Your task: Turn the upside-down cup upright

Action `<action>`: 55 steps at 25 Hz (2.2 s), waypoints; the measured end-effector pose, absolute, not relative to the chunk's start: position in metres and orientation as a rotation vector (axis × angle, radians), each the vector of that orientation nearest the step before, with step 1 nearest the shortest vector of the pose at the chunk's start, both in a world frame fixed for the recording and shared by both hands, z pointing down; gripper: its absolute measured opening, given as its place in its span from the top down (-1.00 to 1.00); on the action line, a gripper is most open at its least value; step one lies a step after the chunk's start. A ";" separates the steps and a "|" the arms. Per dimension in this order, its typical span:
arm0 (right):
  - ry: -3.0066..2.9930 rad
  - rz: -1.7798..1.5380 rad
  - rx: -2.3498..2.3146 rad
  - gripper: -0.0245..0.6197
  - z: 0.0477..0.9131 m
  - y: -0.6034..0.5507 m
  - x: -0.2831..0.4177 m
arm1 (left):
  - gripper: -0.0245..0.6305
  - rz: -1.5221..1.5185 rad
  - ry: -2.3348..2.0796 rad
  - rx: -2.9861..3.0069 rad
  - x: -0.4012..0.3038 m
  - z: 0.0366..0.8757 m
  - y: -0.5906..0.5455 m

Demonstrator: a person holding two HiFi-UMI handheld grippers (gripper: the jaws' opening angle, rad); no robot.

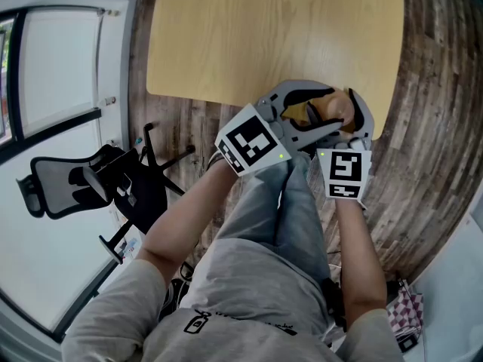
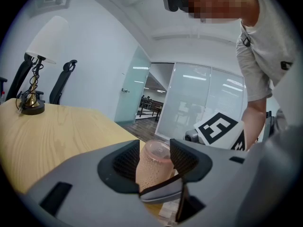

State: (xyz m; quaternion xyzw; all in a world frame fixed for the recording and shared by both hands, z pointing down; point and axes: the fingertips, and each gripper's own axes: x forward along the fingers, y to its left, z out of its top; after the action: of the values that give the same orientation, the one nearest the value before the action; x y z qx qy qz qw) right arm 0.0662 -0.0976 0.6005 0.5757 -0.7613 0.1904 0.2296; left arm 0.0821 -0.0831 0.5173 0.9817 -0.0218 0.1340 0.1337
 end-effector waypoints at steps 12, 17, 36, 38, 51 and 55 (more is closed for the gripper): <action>-2.121 0.439 1.636 -0.20 0.576 -0.100 0.067 | 0.30 0.339 -0.195 2.827 0.058 0.511 -0.091; -2.144 0.420 1.674 -0.20 0.548 -0.096 0.068 | 0.30 0.265 -0.302 2.748 0.041 0.499 -0.097; -2.274 0.303 1.816 0.42 0.370 -0.042 0.090 | 0.78 0.136 -0.396 2.824 0.023 0.344 -0.064; -2.297 0.328 1.829 0.55 0.357 -0.033 0.088 | 0.82 0.156 -0.376 2.820 0.026 0.335 -0.050; -2.403 0.355 1.921 0.81 0.266 0.010 0.072 | 0.90 0.100 -0.447 2.799 0.023 0.271 -0.014; -2.420 0.326 1.936 0.82 0.252 0.009 0.063 | 0.90 0.081 -0.467 2.838 0.025 0.257 -0.017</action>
State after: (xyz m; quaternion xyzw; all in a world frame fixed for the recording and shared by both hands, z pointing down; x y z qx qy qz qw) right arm 0.0630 0.0093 0.2524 0.6211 -0.7766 0.1046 0.0127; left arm 0.0245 -0.0167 0.2566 0.9777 -0.1610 0.0281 0.1316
